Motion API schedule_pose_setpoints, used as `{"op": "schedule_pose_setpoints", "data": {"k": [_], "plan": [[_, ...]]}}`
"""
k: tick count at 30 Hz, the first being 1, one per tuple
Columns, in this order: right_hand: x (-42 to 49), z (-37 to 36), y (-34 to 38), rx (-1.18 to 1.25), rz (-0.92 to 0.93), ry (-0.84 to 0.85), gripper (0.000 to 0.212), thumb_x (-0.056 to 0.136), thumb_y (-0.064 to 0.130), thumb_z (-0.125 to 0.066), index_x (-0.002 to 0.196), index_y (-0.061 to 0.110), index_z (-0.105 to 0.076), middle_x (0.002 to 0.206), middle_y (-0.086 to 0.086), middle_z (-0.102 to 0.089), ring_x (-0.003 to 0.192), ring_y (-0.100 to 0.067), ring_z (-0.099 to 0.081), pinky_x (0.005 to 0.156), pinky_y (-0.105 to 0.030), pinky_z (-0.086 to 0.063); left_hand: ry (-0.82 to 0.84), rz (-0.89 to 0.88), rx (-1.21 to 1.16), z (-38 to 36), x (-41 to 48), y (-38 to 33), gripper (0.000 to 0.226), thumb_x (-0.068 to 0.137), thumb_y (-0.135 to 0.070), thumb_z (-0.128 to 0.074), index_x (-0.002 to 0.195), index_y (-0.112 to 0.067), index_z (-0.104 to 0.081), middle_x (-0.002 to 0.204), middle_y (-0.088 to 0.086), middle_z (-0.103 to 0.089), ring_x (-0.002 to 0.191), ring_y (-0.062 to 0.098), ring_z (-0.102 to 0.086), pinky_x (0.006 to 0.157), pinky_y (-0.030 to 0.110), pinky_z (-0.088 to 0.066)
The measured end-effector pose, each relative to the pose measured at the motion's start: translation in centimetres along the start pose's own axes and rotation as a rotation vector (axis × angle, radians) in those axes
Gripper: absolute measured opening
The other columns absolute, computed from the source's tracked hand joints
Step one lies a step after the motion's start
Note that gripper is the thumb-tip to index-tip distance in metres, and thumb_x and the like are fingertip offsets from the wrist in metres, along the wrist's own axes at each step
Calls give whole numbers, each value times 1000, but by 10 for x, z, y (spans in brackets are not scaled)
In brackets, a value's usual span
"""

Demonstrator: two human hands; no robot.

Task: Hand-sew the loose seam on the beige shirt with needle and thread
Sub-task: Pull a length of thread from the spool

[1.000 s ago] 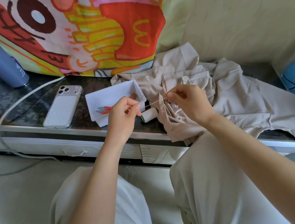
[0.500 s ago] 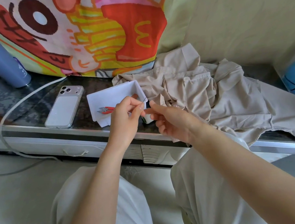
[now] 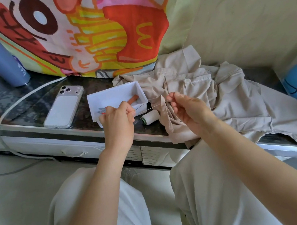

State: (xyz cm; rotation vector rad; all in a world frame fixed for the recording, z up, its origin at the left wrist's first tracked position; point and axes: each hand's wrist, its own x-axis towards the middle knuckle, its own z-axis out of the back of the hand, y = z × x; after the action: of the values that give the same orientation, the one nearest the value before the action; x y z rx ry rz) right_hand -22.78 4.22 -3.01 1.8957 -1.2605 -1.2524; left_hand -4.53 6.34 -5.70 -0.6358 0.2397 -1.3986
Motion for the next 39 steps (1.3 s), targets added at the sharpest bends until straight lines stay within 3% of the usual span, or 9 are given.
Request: {"op": "schedule_pose_setpoints", "data": {"k": [8,19,21,23,25,28,31,35,39], "plan": [[-1,3,-1,-12,125,-146,20,100,12,-45,89,8,-61,71,1,-59,51,-1,-52,54,-10,-48,12,61,115,1,-5,-1,17,92,-4,-50,87,-20,-54,83,-7,-57,102,20,-40,73,29,-13],[3,7,-7,-327,224,-232,20,98,7,-47,84,5,-62,64,-3,-55,49,-2,-54,58,-13,-53,-66,44,-176,-1,-2,-1,14,92,-12,-58,79,-18,-58,82,-9,-61,94,20,-55,76,31,-26],[3,8,-6,-389,234,-230,19,98,7,-48,85,4,-62,64,-3,-55,48,-1,-55,57,-13,-52,21,34,-327,-4,-3,-8,12,89,-14,-61,79,-18,-62,79,-12,-62,84,8,-58,77,30,-39],[2,7,-5,-404,243,-193,19,98,7,-47,87,3,-62,65,-3,-55,49,0,-55,57,-12,-51,181,42,-508,-6,-7,-19,14,88,-14,-63,81,-26,-65,77,-14,-63,75,-4,-57,72,17,-42],[0,5,-5,-370,238,-125,20,98,6,-47,85,5,-62,66,-3,-55,51,-1,-55,58,-12,-51,309,39,-608,-10,-10,-27,18,88,-14,-63,97,-29,-67,77,-10,-63,75,-5,-57,75,12,-42],[-2,3,-6,-334,231,-36,18,97,6,-48,86,5,-63,66,-2,-56,53,-2,-56,62,-14,-53,432,33,-639,-17,-10,-35,32,91,-13,-60,121,-21,-63,85,4,-67,80,2,-57,81,16,-42],[-2,2,-5,-354,236,-5,18,97,6,-49,85,5,-62,63,0,-57,52,-2,-56,61,-14,-53,481,33,-665,-22,-11,-39,26,92,-12,-57,115,-20,-67,96,-1,-69,87,3,-57,89,22,-43],[0,4,-5,-354,226,3,17,97,6,-49,88,4,-63,62,2,-58,54,-6,-56,63,-17,-55,487,64,-662,-28,-9,-38,16,92,-14,-58,101,-17,-71,89,-8,-66,94,10,-60,93,32,-45],[0,4,-6,-330,214,7,17,97,7,-48,90,4,-63,66,-1,-58,58,-8,-56,64,-18,-56,485,55,-651,-26,-9,-37,15,93,-15,-57,89,-23,-69,78,-15,-64,84,4,-58,83,23,-44]]}}
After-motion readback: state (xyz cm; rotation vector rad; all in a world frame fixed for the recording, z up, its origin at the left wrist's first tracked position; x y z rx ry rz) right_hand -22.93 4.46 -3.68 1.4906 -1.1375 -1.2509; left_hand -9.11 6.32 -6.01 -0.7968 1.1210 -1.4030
